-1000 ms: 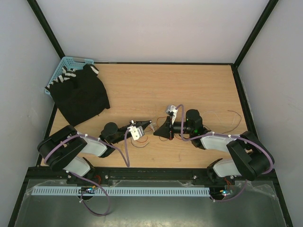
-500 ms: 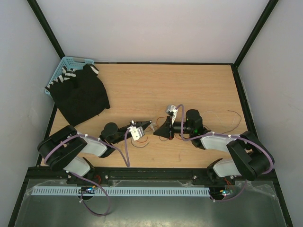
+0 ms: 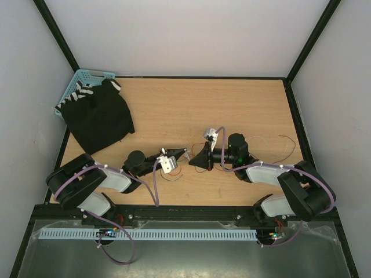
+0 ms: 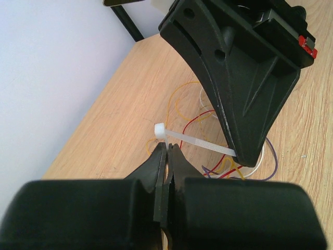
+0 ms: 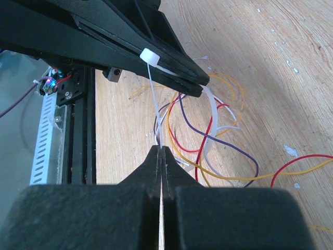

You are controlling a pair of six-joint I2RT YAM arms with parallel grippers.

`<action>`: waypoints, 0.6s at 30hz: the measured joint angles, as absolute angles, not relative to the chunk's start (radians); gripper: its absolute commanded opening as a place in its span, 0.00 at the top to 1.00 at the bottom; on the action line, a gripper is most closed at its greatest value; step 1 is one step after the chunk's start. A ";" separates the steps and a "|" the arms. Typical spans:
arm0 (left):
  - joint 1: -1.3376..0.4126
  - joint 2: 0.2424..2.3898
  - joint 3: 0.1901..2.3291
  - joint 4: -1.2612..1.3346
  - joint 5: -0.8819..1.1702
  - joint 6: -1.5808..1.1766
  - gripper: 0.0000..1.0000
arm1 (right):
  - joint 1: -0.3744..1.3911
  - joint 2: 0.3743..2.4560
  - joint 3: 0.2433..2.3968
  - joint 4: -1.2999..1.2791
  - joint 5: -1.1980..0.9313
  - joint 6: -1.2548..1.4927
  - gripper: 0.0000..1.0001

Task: Zip-tie the wires
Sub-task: Tie the cable at the center of the board.

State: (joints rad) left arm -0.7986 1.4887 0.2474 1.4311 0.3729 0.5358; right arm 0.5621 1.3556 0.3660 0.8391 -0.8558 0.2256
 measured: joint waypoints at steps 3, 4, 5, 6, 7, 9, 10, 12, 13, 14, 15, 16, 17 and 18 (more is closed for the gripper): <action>-0.802 1.489 0.247 1.431 0.373 0.542 1.00 | 0.562 1.356 0.366 0.839 -0.856 0.229 1.00; -0.804 1.489 0.247 1.431 0.373 0.545 1.00 | 0.562 1.356 0.366 0.839 -0.856 0.229 1.00; -0.805 1.489 0.247 1.431 0.373 0.549 1.00 | 0.562 1.356 0.366 0.839 -0.856 0.231 1.00; -0.807 1.489 0.247 1.431 0.371 0.553 1.00 | 0.562 1.356 0.366 0.839 -0.856 0.232 1.00; -0.809 1.489 0.247 1.431 0.369 0.556 1.00 | 0.562 1.356 0.366 0.839 -0.856 0.233 1.00; -0.812 1.489 0.247 1.431 0.365 0.562 1.00 | 0.560 1.356 0.366 0.839 -0.856 0.236 1.00; -0.814 1.489 0.246 1.431 0.362 0.566 1.00 | 0.559 1.356 0.366 0.839 -0.856 0.237 1.00; -0.815 1.489 0.243 1.432 0.358 0.573 1.00 | 0.554 1.356 0.366 0.839 -0.856 0.242 1.00; -0.815 1.489 0.242 1.432 0.356 0.576 1.00 | 0.552 1.356 0.366 0.839 -0.856 0.244 1.00; -0.815 1.489 0.240 1.432 0.353 0.579 1.00 | 0.550 1.356 0.366 0.838 -0.856 0.247 1.00; -0.815 1.489 0.240 1.432 0.352 0.581 1.00 | 0.548 1.356 0.366 0.839 -0.856 0.250 1.00; -0.816 1.489 0.240 1.432 0.348 0.584 1.00 | 0.547 1.356 0.366 0.839 -0.856 0.252 1.00; -0.816 1.489 0.240 1.432 0.346 0.587 1.00 | 0.546 1.356 0.366 0.839 -0.856 0.253 1.00; -0.816 1.489 0.240 1.432 0.344 0.590 1.00 | 0.545 1.355 0.366 0.839 -0.857 0.255 1.00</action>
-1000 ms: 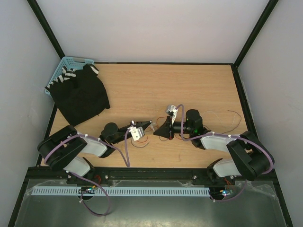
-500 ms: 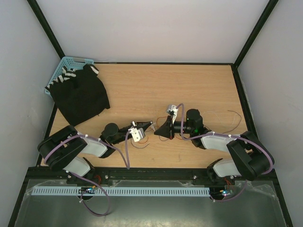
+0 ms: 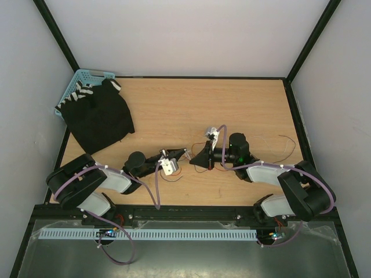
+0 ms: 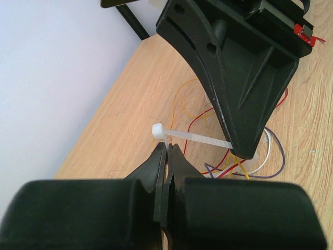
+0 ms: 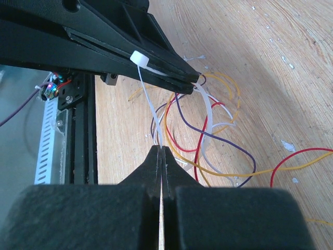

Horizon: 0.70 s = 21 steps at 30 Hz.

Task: Zip-tie the wires
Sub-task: Tie the cable at the center of the board.

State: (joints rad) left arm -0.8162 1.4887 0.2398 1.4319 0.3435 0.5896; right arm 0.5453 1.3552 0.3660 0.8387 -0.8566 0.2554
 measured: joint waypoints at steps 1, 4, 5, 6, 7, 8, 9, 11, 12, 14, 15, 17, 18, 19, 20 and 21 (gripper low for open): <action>-0.818 1.489 0.240 1.432 0.339 0.594 1.00 | 0.544 1.355 0.366 0.839 -0.857 0.258 1.00; -0.823 1.489 0.240 1.432 0.335 0.603 1.00 | 0.543 1.355 0.366 0.839 -0.859 0.266 1.00; -0.826 1.489 0.240 1.432 0.331 0.607 1.00 | 0.543 1.355 0.366 0.839 -0.862 0.270 1.00; -0.828 1.489 0.240 1.432 0.330 0.610 1.00 | 0.543 1.355 0.366 0.839 -0.865 0.273 1.00; -0.831 1.491 0.240 1.433 0.327 0.614 1.00 | 0.543 1.355 0.366 0.840 -0.868 0.277 1.00; -0.834 1.493 0.240 1.435 0.324 0.619 1.00 | 0.543 1.355 0.366 0.840 -0.871 0.281 1.00; -0.838 1.496 0.240 1.437 0.320 0.624 1.00 | 0.543 1.356 0.366 0.841 -0.874 0.287 1.00; -0.842 1.501 0.240 1.439 0.313 0.632 1.00 | 0.543 1.357 0.366 0.847 -0.877 0.297 1.00; -0.844 1.503 0.240 1.438 0.311 0.636 1.00 | 0.543 1.357 0.366 0.851 -0.877 0.302 1.00; -0.848 1.507 0.240 1.439 0.305 0.644 1.00 | 0.543 1.357 0.368 0.856 -0.878 0.310 1.00; -0.849 1.508 0.240 1.438 0.303 0.646 1.00 | 0.543 1.357 0.368 0.860 -0.879 0.314 1.00; -0.849 1.508 0.240 1.439 0.297 0.651 1.00 | 0.543 1.357 0.369 0.862 -0.879 0.317 1.00; -0.850 1.508 0.240 1.439 0.294 0.654 1.00 | 0.543 1.357 0.369 0.862 -0.879 0.318 1.00; -0.852 1.508 0.240 1.439 0.293 0.656 1.00 | 0.543 1.357 0.370 0.862 -0.879 0.318 1.00; -0.853 1.508 0.240 1.439 0.289 0.659 1.00 | 0.543 1.357 0.371 0.861 -0.879 0.318 1.00; -0.854 1.508 0.240 1.439 0.287 0.661 1.00 | 0.543 1.357 0.373 0.861 -0.879 0.318 1.00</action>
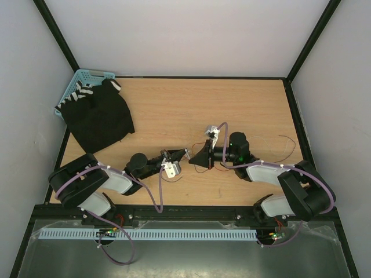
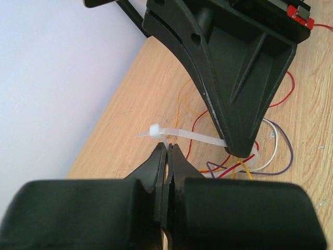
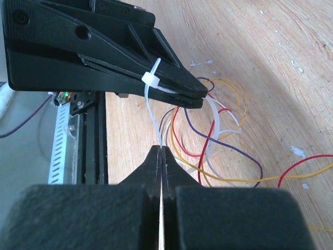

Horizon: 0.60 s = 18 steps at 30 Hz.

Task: Zip-tie the wires
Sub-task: Tie the cable at the center of the board.

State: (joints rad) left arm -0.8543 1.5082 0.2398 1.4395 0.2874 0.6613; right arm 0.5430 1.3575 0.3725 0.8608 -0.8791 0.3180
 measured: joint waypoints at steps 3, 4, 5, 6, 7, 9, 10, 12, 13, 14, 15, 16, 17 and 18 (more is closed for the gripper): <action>-0.857 1.508 0.240 1.441 0.282 0.667 1.00 | 0.543 1.357 0.384 0.857 -0.879 0.318 1.00; -0.859 1.508 0.240 1.443 0.282 0.669 1.00 | 0.543 1.357 0.387 0.856 -0.879 0.318 1.00; -0.860 1.508 0.240 1.445 0.280 0.671 1.00 | 0.543 1.357 0.388 0.855 -0.879 0.318 1.00; -0.861 1.508 0.240 1.446 0.279 0.673 1.00 | 0.543 1.357 0.390 0.853 -0.879 0.318 1.00; -0.862 1.508 0.240 1.446 0.277 0.675 1.00 | 0.543 1.358 0.391 0.851 -0.878 0.318 1.00; -0.864 1.508 0.240 1.446 0.274 0.679 1.00 | 0.543 1.358 0.397 0.838 -0.878 0.318 1.00; -0.865 1.508 0.240 1.446 0.273 0.681 1.00 | 0.542 1.360 0.401 0.833 -0.878 0.318 1.00; -0.866 1.508 0.240 1.446 0.269 0.685 1.00 | 0.542 1.362 0.407 0.824 -0.876 0.318 1.00; -0.866 1.508 0.240 1.446 0.268 0.688 1.00 | 0.541 1.364 0.410 0.820 -0.876 0.318 1.00; -0.866 1.508 0.240 1.446 0.266 0.690 1.00 | 0.541 1.365 0.413 0.815 -0.876 0.319 1.00; -0.867 1.508 0.240 1.446 0.263 0.693 1.00 | 0.540 1.365 0.415 0.812 -0.876 0.319 1.00; -0.868 1.508 0.240 1.446 0.260 0.695 1.00 | 0.539 1.366 0.418 0.809 -0.877 0.320 1.00; -0.869 1.508 0.240 1.446 0.259 0.697 1.00 | 0.538 1.366 0.419 0.809 -0.877 0.320 1.00; -0.870 1.508 0.240 1.446 0.257 0.699 1.00 | 0.536 1.366 0.419 0.807 -0.877 0.320 1.00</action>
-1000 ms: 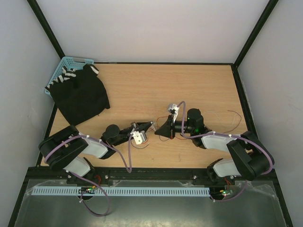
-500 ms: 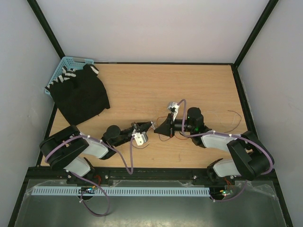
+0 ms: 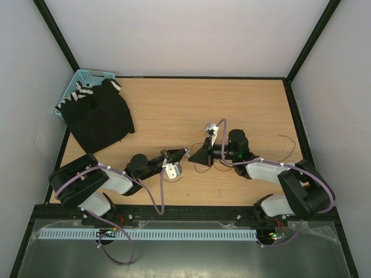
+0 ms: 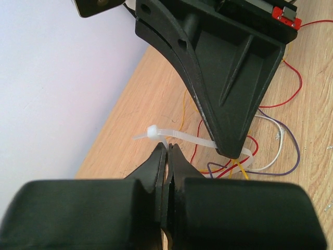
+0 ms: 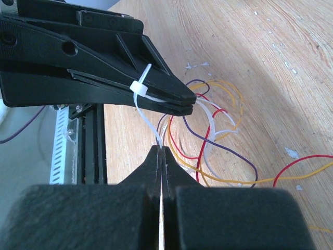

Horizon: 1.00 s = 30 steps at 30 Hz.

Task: Zip-tie the wires
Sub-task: Tie the cable at the center of the board.

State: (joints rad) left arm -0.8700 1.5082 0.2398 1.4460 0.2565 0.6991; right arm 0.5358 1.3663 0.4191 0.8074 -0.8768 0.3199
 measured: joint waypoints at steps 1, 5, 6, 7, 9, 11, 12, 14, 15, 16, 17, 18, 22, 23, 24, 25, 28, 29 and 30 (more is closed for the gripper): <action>-0.870 1.508 0.240 1.446 0.256 0.699 1.00 | 0.535 1.366 0.419 0.804 -0.877 0.319 1.00; -0.871 1.508 0.240 1.446 0.252 0.700 1.00 | 0.529 1.370 0.426 0.785 -0.878 0.319 1.00; -0.871 1.508 0.240 1.446 0.250 0.700 1.00 | 0.528 1.371 0.430 0.780 -0.879 0.319 1.00; -0.871 1.508 0.240 1.446 0.249 0.702 1.00 | 0.528 1.374 0.434 0.777 -0.881 0.319 1.00; -0.871 1.508 0.240 1.446 0.244 0.705 1.00 | 0.527 1.378 0.438 0.767 -0.884 0.319 1.00; -0.871 1.508 0.240 1.446 0.242 0.707 1.00 | 0.527 1.386 0.443 0.759 -0.888 0.319 1.00; -0.872 1.508 0.240 1.446 0.241 0.707 1.00 | 0.527 1.390 0.446 0.756 -0.891 0.319 1.00; -0.872 1.508 0.239 1.446 0.241 0.710 1.00 | 0.526 1.398 0.450 0.755 -0.895 0.319 1.00; -0.873 1.508 0.238 1.446 0.237 0.712 1.00 | 0.525 1.401 0.451 0.754 -0.897 0.319 1.00; -0.873 1.508 0.237 1.445 0.236 0.714 1.00 | 0.525 1.403 0.451 0.754 -0.899 0.319 1.00; -0.873 1.508 0.235 1.445 0.234 0.715 1.00 | 0.525 1.405 0.451 0.754 -0.900 0.319 1.00; -0.875 1.508 0.234 1.445 0.233 0.716 1.00 | 0.525 1.407 0.451 0.753 -0.902 0.319 1.00; -0.879 1.508 0.234 1.445 0.224 0.728 1.00 | 0.525 1.409 0.451 0.752 -0.905 0.319 1.00; -0.881 1.508 0.234 1.445 0.221 0.733 1.00 | 0.525 1.409 0.451 0.751 -0.906 0.319 1.00; -0.884 1.508 0.234 1.445 0.217 0.738 1.00 | 0.525 1.409 0.451 0.751 -0.907 0.320 1.00; -0.886 1.509 0.234 1.445 0.212 0.746 1.00 | 0.525 1.409 0.451 0.750 -0.907 0.322 1.00; -0.896 1.520 0.234 1.445 0.198 0.765 1.00 | 0.525 1.409 0.453 0.741 -0.907 0.323 1.00; -0.899 1.524 0.234 1.446 0.192 0.770 1.00 | 0.525 1.409 0.454 0.734 -0.907 0.323 1.00; -0.900 1.527 0.234 1.446 0.189 0.775 1.00 | 0.525 1.409 0.456 0.728 -0.907 0.323 1.00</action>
